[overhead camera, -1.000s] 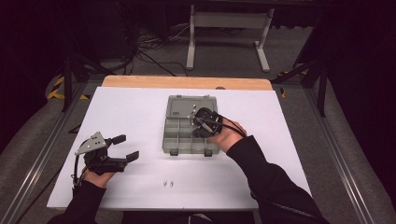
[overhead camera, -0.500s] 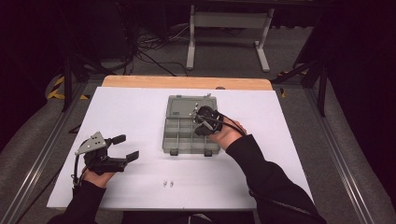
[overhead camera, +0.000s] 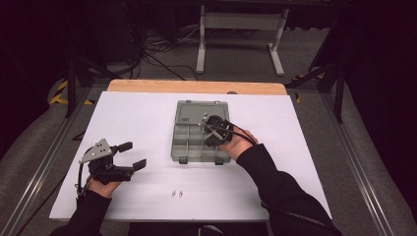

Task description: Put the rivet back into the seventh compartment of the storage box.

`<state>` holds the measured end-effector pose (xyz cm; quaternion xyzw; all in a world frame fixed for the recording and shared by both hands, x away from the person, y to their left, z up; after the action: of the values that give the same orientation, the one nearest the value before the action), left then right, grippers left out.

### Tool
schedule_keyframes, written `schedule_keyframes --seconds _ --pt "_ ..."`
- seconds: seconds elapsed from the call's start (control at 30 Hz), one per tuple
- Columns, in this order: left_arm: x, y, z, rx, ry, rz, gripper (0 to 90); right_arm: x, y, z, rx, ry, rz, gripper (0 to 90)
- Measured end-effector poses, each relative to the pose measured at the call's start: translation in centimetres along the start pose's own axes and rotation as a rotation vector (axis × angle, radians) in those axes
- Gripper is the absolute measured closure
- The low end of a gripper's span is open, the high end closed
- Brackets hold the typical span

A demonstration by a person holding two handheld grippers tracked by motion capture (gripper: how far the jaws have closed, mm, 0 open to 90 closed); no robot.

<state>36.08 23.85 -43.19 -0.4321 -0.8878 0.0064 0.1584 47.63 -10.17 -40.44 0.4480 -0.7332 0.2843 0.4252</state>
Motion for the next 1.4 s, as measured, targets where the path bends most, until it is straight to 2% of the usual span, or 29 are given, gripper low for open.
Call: schedule_keyframes --seconds 0.43,0.87,1.2,1.4 --pt "0.0 0.0 0.0 0.0 0.0 -0.002 12.4 -1.1 0.1 0.5 -0.002 0.039 -0.008 86.4" --pt "0.0 0.0 0.0 0.0 0.003 0.0 12.5 -1.8 0.3 0.6 0.012 0.053 -0.011 85.7" --pt "0.0 0.0 0.0 0.0 0.004 0.004 12.5 -1.1 0.5 0.5 0.025 0.015 -0.022 77.4" --pt "0.0 0.0 0.0 0.0 -0.002 0.0 12.5 0.5 1.2 0.0 0.048 -0.033 -0.009 66.5"
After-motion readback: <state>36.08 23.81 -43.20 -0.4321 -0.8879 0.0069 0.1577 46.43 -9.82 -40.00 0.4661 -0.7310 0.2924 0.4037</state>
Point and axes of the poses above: each handheld gripper's, and its own axes: x roughly backward along the jaws, z roughly out of its underside, y roughly to its left, the point moved 1 cm from there along -x, roughly forward along the jaws, and after that the axes turned 4 degrees about -y, right-handed, at the moved point
